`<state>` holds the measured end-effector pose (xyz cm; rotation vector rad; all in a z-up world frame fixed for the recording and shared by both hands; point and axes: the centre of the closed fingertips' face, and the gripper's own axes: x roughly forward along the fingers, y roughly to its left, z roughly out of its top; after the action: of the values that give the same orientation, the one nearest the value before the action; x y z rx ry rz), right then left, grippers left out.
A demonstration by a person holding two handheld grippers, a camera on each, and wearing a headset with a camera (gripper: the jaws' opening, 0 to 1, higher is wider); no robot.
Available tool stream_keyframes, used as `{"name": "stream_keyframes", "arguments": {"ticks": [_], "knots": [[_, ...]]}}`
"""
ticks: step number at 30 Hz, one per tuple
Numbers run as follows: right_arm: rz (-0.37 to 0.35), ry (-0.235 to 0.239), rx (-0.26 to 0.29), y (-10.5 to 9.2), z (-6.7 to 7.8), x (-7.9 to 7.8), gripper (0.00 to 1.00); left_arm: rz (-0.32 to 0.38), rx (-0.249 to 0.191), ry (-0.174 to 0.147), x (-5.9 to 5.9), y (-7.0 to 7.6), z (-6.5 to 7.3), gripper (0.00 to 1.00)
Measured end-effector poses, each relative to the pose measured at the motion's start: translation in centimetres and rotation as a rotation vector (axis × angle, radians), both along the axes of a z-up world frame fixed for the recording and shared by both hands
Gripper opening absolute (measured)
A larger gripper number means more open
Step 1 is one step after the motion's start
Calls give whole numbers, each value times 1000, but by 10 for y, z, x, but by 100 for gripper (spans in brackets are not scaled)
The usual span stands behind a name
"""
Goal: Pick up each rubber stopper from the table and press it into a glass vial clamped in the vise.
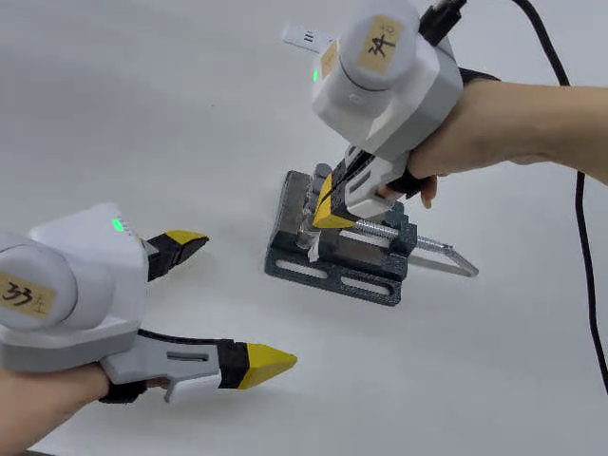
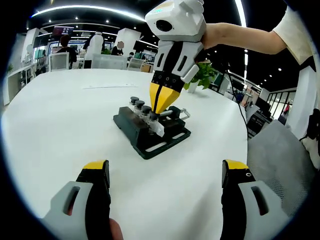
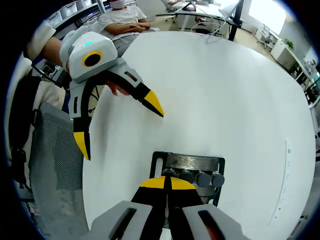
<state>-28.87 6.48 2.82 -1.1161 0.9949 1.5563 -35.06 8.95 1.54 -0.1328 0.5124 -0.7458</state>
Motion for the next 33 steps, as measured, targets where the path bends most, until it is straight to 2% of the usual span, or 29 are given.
{"name": "stream_keyframes", "arguments": {"ticks": [7,10,16,22,24,25,26,27,28,29,30,31,32,33], "knots": [[39,-20,-65,5,-1,1,0,3,-9,2,0,-3,0,92],[41,-10,-92,6,-2,3,0,9,-16,0,1,-2,0,92],[33,11,-108,7,-3,5,0,13,-18,6,0,-2,-2,92],[73,-18,-147,6,-3,2,0,6,-17,4,4,-5,1,92],[43,7,-137,4,-1,2,0,9,-15,-3,5,-3,4,92],[18,36,-112,4,-2,3,0,14,-16,-10,6,-1,7,92],[39,38,-99,2,-1,4,0,14,-14,-13,7,0,8,92],[30,46,-91,2,-2,5,0,17,-11,-15,7,1,8,92],[11,44,-94,1,-2,4,0,19,-7,-17,7,3,9,92],[68,21,-78,3,-2,5,0,25,-7,-18,7,4,9,92],[19,21,-92,2,-2,3,0,29,-9,-17,7,5,9,92],[73,-8,-92,2,-2,2,0,28,-5,-18,7,5,9,92],[46,0,-98,2,-2,-1,0,27,-1,-20,7,5,9,92],[48,-19,-110,1,-1,-2,0,25,1,-19,6,4,10,92]]}}
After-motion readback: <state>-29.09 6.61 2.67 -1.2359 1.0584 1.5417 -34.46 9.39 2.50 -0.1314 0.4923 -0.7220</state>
